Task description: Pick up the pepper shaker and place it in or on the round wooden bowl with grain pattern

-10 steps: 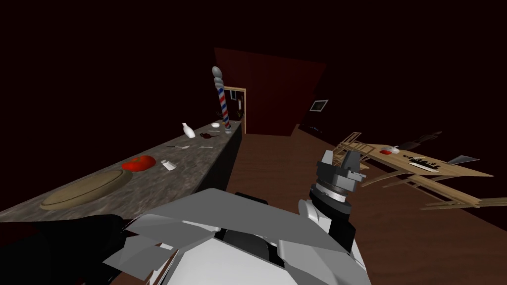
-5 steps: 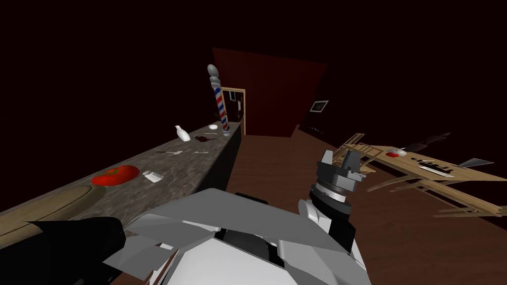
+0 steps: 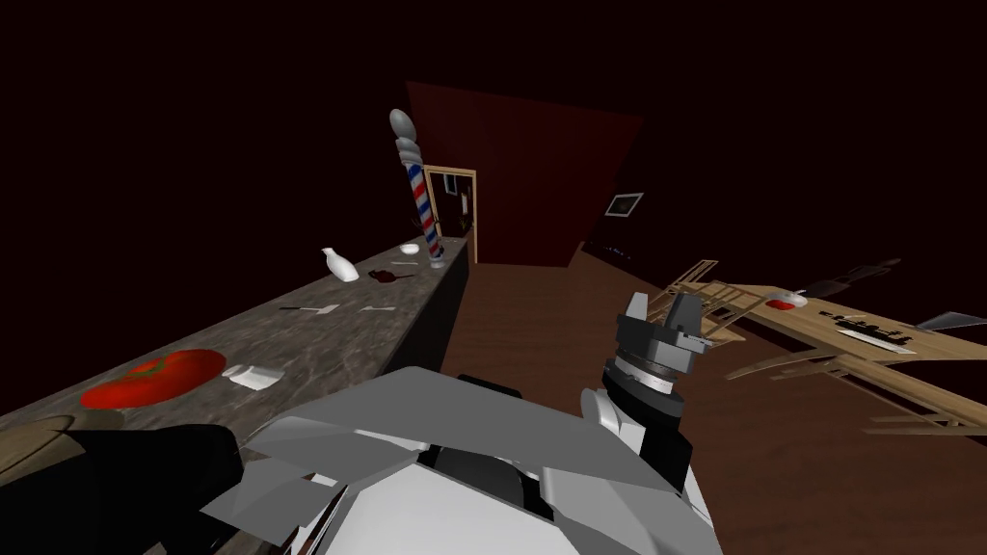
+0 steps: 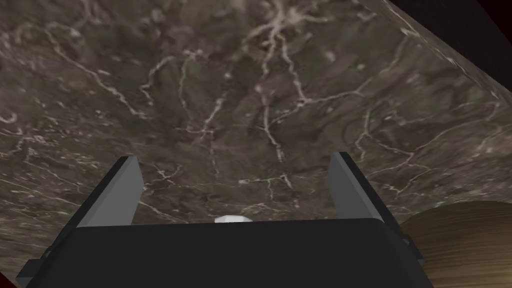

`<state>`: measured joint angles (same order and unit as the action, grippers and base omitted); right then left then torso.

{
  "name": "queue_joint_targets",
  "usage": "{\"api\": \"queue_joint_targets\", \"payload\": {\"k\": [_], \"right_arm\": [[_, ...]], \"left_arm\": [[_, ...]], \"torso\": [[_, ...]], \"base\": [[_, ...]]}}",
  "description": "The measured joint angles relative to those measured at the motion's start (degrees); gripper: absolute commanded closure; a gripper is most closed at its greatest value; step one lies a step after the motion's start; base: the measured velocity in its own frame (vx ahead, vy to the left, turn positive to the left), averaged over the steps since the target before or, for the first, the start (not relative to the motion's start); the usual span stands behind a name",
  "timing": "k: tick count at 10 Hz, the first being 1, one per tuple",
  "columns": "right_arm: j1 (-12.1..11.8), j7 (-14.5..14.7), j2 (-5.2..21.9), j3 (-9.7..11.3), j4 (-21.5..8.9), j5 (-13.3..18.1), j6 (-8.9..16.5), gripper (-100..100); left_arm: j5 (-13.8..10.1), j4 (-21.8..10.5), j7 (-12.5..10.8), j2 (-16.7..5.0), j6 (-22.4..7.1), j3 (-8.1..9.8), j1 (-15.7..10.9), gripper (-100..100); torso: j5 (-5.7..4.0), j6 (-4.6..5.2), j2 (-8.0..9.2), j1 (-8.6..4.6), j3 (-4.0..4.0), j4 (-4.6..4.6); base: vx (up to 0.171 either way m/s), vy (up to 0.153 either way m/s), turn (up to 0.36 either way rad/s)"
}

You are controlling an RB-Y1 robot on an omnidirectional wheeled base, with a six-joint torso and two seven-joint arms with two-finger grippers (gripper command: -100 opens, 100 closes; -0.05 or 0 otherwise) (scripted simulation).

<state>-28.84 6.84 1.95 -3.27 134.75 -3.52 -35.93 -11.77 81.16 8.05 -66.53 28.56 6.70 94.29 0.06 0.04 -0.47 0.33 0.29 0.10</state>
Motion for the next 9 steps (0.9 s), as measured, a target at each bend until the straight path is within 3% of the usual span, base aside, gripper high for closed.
{"api": "queue_joint_targets", "payload": {"k": [2, 6, 7, 8, 9], "right_arm": [[0.0, 0.0, 0.0, 0.0, 0.0, 0.0, 0.0, 0], [0.0, 0.0, 0.0, 0.0, 0.0, 0.0, 0.0, 0], [0.0, 0.0, 0.0, 0.0, 0.0, 0.0, 0.0, 0], [0.0, 0.0, 0.0, 0.0, 0.0, 0.0, 0.0, 0], [0.0, 0.0, 0.0, 0.0, 0.0, 0.0, 0.0, 0]], "left_arm": [[-1.0, -2.6, -1.3, -3.4, -0.1, 1.67, -0.2, -100], [-2.4, -4.0, -2.4, -7.9, -1.8, 4.92, -0.6, -100], [-2.5, -4.0, -2.5, -8.0, -1.8, 5.05, -0.7, 0], [-2.5, -4.0, -2.5, -8.0, -1.8, 5.04, -0.7, -100], [-2.1, -3.9, -2.4, -7.6, -2.2, 4.54, -1.5, -100]], "torso": [[0.01, 0.01, -0.04, 0.03, 0.02, 0.01], [0.04, 0.02, 0.08, 0.13, -0.05, -0.02], [0.01, -0.05, 0.29, -0.07, -0.16, -0.06], [-0.04, -0.05, 0.47, -0.24, -0.27, -0.11], [-0.03, -0.05, 0.54, -0.23, -0.32, -0.13]], "base": [[0.147, 0.081, -0.039], [0.101, 0.084, -0.061], [0.011, 0.011, 0.001], [0.012, 0.026, -0.030], [0.012, 0.036, -0.032]]}}
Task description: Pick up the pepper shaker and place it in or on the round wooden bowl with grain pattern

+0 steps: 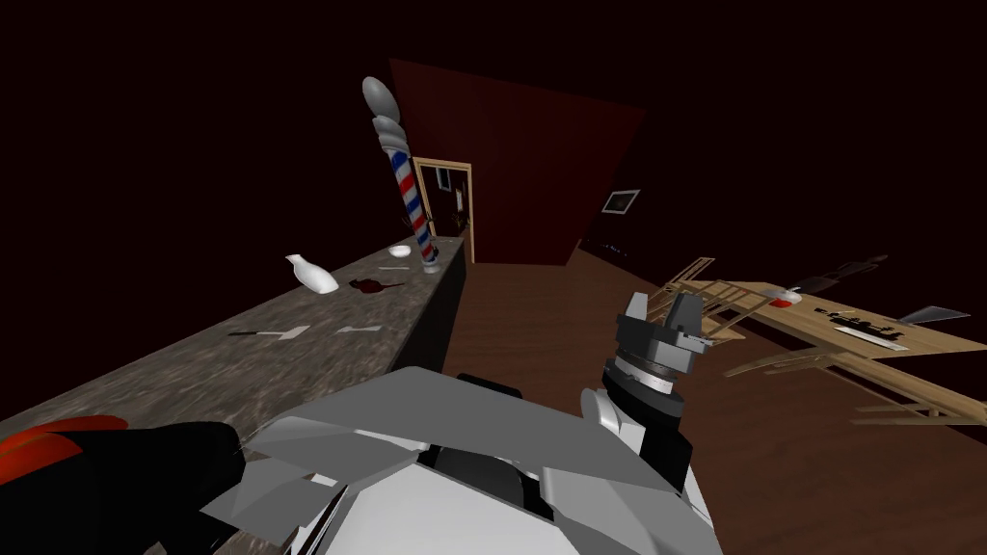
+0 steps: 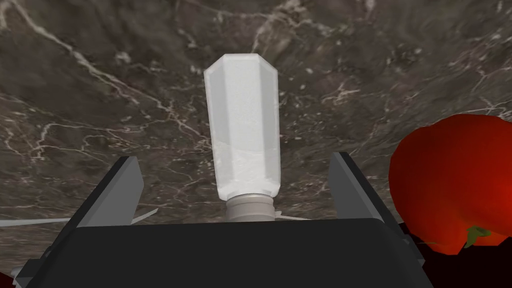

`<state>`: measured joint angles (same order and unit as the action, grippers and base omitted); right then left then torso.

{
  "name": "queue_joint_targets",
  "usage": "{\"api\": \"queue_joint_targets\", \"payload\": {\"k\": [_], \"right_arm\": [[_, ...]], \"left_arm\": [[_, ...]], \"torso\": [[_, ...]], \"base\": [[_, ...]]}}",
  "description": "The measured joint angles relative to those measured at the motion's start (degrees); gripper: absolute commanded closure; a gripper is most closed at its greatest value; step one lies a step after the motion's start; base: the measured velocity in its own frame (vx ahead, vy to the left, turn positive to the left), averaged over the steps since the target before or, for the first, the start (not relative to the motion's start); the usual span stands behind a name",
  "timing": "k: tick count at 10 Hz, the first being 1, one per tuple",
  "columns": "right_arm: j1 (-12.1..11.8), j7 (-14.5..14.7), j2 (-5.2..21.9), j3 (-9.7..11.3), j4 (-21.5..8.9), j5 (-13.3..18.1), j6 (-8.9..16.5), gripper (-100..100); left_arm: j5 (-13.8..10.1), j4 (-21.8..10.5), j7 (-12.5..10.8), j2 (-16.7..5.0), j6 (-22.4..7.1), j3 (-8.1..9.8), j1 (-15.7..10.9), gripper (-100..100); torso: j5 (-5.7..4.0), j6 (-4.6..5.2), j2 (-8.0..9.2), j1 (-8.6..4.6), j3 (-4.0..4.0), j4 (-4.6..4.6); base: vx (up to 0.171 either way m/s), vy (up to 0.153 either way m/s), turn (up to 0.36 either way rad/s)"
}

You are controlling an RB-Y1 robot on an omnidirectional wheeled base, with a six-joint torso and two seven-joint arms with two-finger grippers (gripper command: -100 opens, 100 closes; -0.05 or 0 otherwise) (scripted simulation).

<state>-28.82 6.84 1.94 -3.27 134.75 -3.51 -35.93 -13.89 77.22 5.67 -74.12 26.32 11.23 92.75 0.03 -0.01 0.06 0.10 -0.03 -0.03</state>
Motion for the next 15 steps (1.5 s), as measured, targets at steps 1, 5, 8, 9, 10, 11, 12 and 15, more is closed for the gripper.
{"api": "queue_joint_targets", "payload": {"k": [1, 5, 8, 9, 10, 11, 12, 15], "right_arm": [[0.0, 0.0, 0.0, 0.0, 0.0, 0.0, 0.0, 0], [0.0, 0.0, 0.0, 0.0, 0.0, 0.0, 0.0, 0], [0.0, 0.0, 0.0, 0.0, 0.0, 0.0, 0.0, 0], [0.0, 0.0, 0.0, 0.0, 0.0, 0.0, 0.0, 0], [0.0, 0.0, 0.0, 0.0, 0.0, 0.0, 0.0, 0], [0.0, 0.0, 0.0, 0.0, 0.0, 0.0, 0.0, 0], [0.0, 0.0, 0.0, 0.0, 0.0, 0.0, 0.0, 0], [0.0, 0.0, 0.0, 0.0, 0.0, 0.0, 0.0, 0]], "left_arm": [[0.4, -0.1, 0.2, 0.6, -0.6, -0.84, -1.3, -100], [1.0, -0.5, 0.2, 1.1, -1.2, -1.90, -2.8, 100], [1.0, -0.5, 0.2, 1.1, -1.2, -1.91, -2.8, 0], [1.0, -0.5, 0.2, 1.1, -1.2, -1.91, -2.8, 100], [0.6, -0.2, 0.2, 0.7, -0.9, -1.16, -1.7, 100], [0.3, -0.2, 0.1, 0.3, -0.5, -0.60, -0.8, 100], [-0.1, 0.0, 0.0, -0.2, 0.0, 0.14, 0.3, 100], [-0.2, -0.5, -0.3, -0.3, -0.5, -0.03, 1.2, 100]], "torso": [[0.01, 0.00, 0.03, 0.03, -0.02, -0.01], [0.03, 0.01, 0.07, -0.08, -0.04, -0.03], [0.04, 0.01, 0.06, -0.03, -0.04, -0.03], [0.04, 0.01, 0.06, -0.02, -0.04, -0.03], [0.00, -0.01, 0.08, -0.10, -0.05, -0.02], [0.00, -0.02, 0.12, -0.17, -0.07, -0.03], [-0.02, 0.00, 0.12, -0.21, -0.08, -0.04], [-0.03, -0.22, 0.48, -0.37, -0.25, -0.07]], "base": [[0.011, 0.034, -0.031], [0.001, 0.004, -0.002], [0.000, 0.000, 0.000], [-0.006, -0.019, 0.033], [-0.015, -0.033, 0.037], [-0.015, -0.036, 0.021], [-0.006, -0.016, 0.006], [-0.085, -0.084, 0.064]]}}
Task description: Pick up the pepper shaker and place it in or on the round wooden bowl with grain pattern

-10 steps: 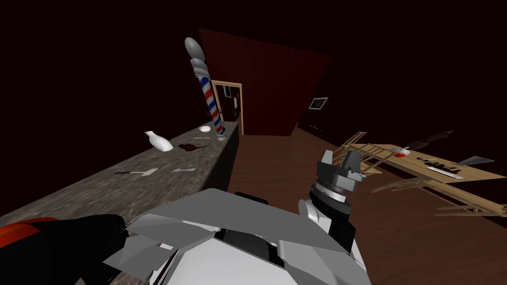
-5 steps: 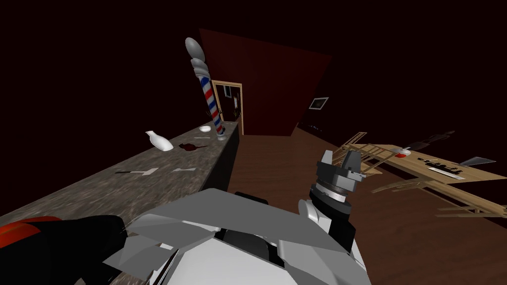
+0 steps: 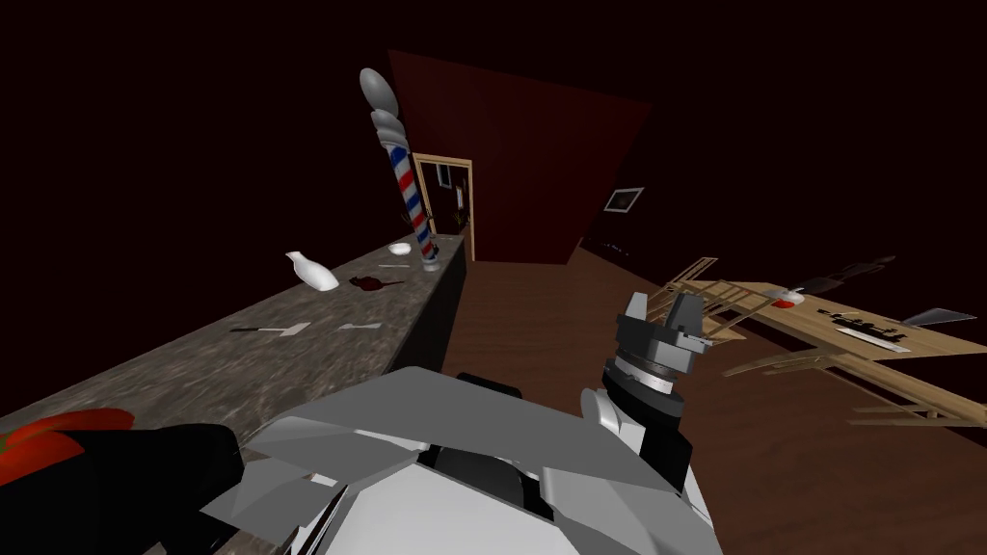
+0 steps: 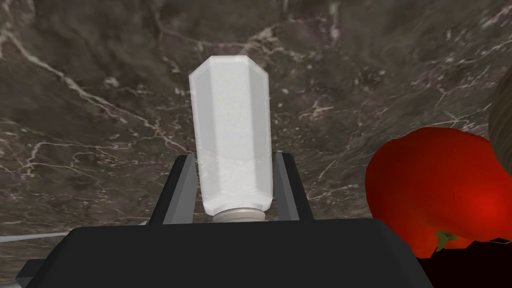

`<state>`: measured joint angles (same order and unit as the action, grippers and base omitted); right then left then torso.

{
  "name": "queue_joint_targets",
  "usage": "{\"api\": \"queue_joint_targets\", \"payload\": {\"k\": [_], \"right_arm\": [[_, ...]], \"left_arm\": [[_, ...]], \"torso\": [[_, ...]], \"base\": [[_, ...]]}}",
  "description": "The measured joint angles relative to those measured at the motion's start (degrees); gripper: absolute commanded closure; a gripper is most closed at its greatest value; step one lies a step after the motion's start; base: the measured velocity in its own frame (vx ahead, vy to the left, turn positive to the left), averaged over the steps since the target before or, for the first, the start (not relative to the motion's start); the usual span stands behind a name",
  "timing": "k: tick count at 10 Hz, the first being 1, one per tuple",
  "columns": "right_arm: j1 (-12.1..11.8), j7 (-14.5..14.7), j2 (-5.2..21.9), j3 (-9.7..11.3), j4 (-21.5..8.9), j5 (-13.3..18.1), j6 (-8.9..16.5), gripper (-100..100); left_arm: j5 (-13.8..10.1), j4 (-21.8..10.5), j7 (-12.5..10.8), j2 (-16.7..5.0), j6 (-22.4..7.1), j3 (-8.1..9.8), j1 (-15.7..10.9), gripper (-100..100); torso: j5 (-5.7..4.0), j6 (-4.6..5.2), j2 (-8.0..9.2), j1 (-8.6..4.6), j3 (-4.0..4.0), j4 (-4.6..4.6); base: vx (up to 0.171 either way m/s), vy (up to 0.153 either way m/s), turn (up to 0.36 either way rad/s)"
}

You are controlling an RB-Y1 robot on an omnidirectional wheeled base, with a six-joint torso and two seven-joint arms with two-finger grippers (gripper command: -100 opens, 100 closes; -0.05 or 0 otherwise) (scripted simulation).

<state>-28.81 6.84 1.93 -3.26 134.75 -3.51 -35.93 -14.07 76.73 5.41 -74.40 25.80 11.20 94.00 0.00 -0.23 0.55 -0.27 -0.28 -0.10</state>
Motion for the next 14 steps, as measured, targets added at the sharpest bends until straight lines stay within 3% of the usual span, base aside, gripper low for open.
{"api": "queue_joint_targets", "payload": {"k": [5, 6, 9, 10, 11, 14], "right_arm": [[0.0, 0.0, 0.0, 0.0, 0.0, 0.0, 0.0, 0], [0.0, 0.0, 0.0, 0.0, 0.0, 0.0, 0.0, 0], [0.0, 0.0, 0.0, 0.0, 0.0, 0.0, 0.0, 0], [0.0, 0.0, 0.0, 0.0, 0.0, 0.0, 0.0, 0], [0.0, 0.0, 0.0, 0.0, 0.0, 0.0, 0.0, 0], [0.0, 0.0, 0.0, 0.0, 0.0, 0.0, 0.0, 0]], "left_arm": [[-0.1, -2.6, -2.8, -1.9, -4.1, -2.26, 1.3, 100], [-0.1, -4.7, -4.1, -2.9, -4.2, -3.50, 1.0, 100], [-0.4, -6.4, -7.4, -5.2, -7.2, -4.28, 2.6, 100], [-0.4, -7.7, -8.5, -5.8, -7.9, -5.15, 2.4, 100], [-0.2, -10.1, -9.8, -6.7, -8.4, -7.64, 0.4, 100], [-0.7, -11.0, -12.7, -9.0, -10.9, -6.88, 3.4, 100]], "torso": [[-0.11, 0.01, 0.06, -0.12, -0.04, -0.01], [-0.16, 0.01, 0.06, -0.17, -0.04, 0.00], [-0.25, -0.01, 0.03, -0.36, 0.01, 0.07], [-0.27, -0.01, -0.04, -0.32, 0.06, 0.09], [-0.26, 0.02, -0.10, -0.25, 0.10, 0.11], [-0.34, 0.01, -0.14, -0.28, 0.14, 0.16]], "base": [[-0.094, -0.092, 0.022], [-0.099, -0.096, 0.018], [-0.110, -0.109, 0.000], [-0.089, -0.084, 0.009], [-0.063, -0.049, 0.006], [-0.109, -0.075, 0.001]]}}
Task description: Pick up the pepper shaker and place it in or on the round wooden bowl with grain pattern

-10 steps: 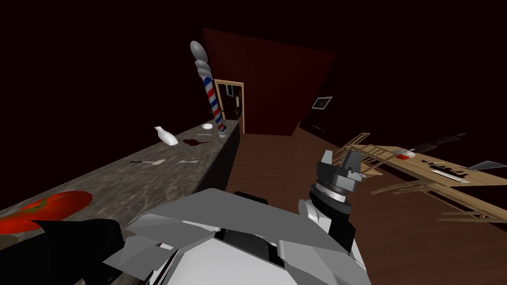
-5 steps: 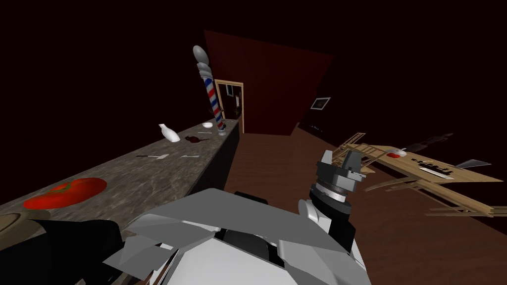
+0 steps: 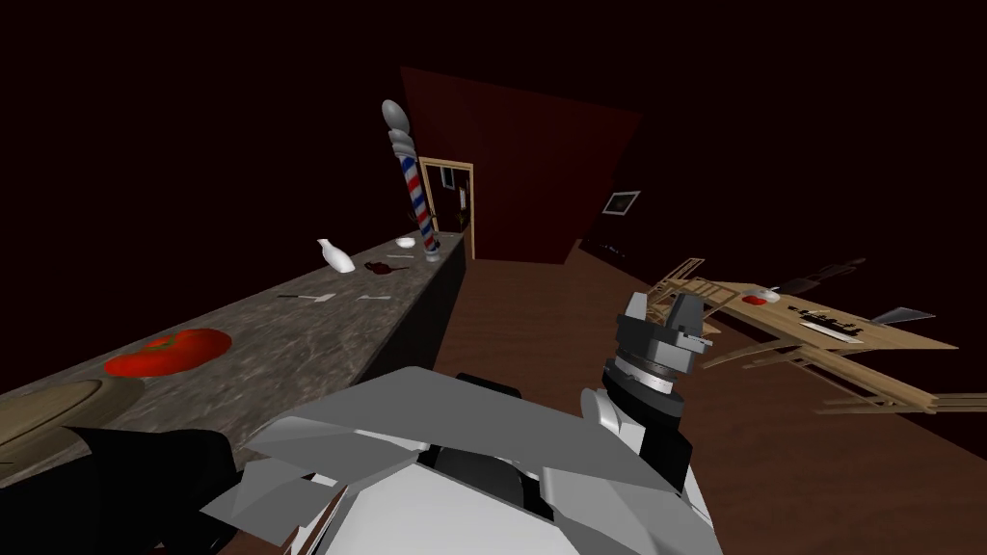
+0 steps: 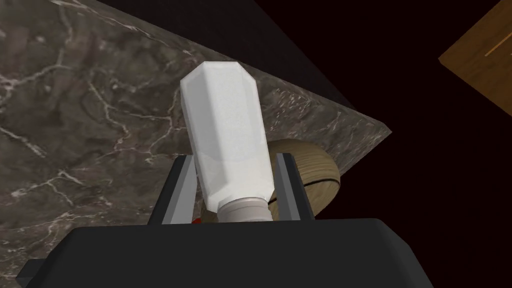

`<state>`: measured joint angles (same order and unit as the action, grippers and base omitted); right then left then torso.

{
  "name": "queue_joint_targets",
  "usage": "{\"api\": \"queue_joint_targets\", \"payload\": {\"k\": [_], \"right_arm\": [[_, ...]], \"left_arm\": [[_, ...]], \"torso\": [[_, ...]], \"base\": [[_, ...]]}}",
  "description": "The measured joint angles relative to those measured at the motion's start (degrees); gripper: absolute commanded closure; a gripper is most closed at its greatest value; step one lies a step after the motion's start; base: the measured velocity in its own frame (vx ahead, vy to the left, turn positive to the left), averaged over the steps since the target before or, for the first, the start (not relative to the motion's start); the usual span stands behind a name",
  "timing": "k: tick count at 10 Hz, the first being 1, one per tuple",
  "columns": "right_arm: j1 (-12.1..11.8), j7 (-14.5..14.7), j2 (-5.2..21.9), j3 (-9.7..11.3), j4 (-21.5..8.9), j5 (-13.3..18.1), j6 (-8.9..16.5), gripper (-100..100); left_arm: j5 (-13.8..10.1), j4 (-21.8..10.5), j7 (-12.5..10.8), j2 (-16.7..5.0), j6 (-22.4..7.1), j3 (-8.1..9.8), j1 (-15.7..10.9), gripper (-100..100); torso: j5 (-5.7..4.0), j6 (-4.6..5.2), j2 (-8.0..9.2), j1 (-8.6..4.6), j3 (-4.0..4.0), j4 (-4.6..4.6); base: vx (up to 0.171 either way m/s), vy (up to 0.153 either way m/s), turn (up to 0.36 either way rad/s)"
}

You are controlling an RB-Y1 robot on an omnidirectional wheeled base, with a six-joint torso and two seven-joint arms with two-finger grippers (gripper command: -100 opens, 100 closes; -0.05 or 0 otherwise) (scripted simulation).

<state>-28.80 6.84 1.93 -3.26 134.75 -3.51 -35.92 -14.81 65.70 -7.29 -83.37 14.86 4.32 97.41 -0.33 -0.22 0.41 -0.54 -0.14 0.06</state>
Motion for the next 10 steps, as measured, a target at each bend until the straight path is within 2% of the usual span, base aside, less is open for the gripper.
{"api": "queue_joint_targets", "payload": {"k": [2, 3, 6, 8, 10], "right_arm": [[0.0, 0.0, 0.0, 0.0, 0.0, 0.0, 0.0, 0], [0.0, 0.0, 0.0, 0.0, 0.0, 0.0, 0.0, 0], [0.0, 0.0, 0.0, 0.0, 0.0, 0.0, 0.0, 0], [0.0, 0.0, 0.0, 0.0, 0.0, 0.0, 0.0, 0], [0.0, 0.0, 0.0, 0.0, 0.0, 0.0, 0.0, 0]], "left_arm": [[-0.2, -1.1, -2.1, -1.5, -1.7, -0.18, 1.0, 100], [-0.1, -2.4, -3.2, -1.9, -1.9, -1.03, 0.4, 100], [-0.1, -4.7, -6.5, -3.1, -2.0, -1.53, 0.5, 100], [0.0, -6.5, -9.4, -3.8, -0.7, -1.56, 0.6, 100], [0.5, -8.7, -12.7, -4.0, 1.4, -2.15, -0.6, 100]], "torso": [[0.01, 0.01, -0.03, -0.03, 0.00, -0.02], [0.01, 0.02, -0.07, 0.03, 0.02, -0.01], [0.09, 0.10, -0.15, 0.31, 0.05, -0.03], [0.14, 0.16, -0.23, 0.45, 0.09, -0.03], [0.19, 0.20, -0.25, 0.69, 0.09, -0.05]], "base": [[-0.094, -0.067, -0.003], [-0.087, -0.029, -0.015], [-0.078, 0.003, -0.042], [-0.066, 0.042, -0.084], [-0.072, 0.087, -0.124]]}}
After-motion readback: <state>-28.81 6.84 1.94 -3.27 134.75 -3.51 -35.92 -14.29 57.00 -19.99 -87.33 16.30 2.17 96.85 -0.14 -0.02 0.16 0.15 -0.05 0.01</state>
